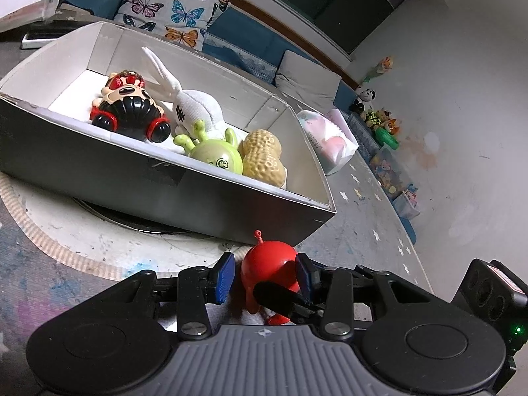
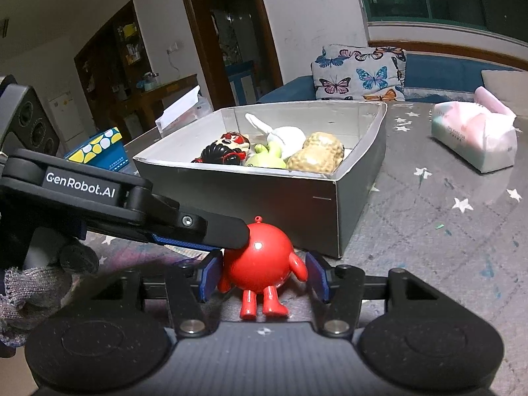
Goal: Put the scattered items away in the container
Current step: 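Lift the red toy over the box rim with the left gripper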
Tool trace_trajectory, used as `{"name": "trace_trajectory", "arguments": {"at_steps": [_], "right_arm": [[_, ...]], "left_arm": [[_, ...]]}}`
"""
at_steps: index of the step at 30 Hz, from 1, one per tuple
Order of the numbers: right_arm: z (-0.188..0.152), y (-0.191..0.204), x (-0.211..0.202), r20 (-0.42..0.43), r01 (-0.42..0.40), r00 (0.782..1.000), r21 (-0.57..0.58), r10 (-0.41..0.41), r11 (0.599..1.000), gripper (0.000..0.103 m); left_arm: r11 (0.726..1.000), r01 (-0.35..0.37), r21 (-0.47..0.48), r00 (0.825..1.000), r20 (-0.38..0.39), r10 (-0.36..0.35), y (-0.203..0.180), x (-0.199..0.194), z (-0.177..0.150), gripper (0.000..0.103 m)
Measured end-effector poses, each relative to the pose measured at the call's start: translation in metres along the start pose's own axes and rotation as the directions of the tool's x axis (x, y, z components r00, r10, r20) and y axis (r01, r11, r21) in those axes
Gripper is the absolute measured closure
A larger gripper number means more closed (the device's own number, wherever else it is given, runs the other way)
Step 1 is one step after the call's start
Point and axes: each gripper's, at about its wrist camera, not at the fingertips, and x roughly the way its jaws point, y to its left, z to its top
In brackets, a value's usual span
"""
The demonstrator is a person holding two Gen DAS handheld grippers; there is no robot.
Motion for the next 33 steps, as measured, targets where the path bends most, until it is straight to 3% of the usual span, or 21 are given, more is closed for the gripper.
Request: {"name": "trace_trajectory", "arguments": {"at_steps": [11,33], "right_arm": [[-0.002,0.001,-0.001,-0.007,-0.007,1.0,0.008,0.007,1.0,0.048],[-0.01,0.014,-0.012,-0.002,-0.034,0.999,0.007,0.034,0.999,0.05]], "left_arm": [[1.0,0.026,0.005,0.999,-0.021,-0.026,0.0,0.004,-0.002,0.063],[0.999,0.028,0.026,0.999,0.023,-0.028,-0.002,-0.019,-0.019,0.064]]}}
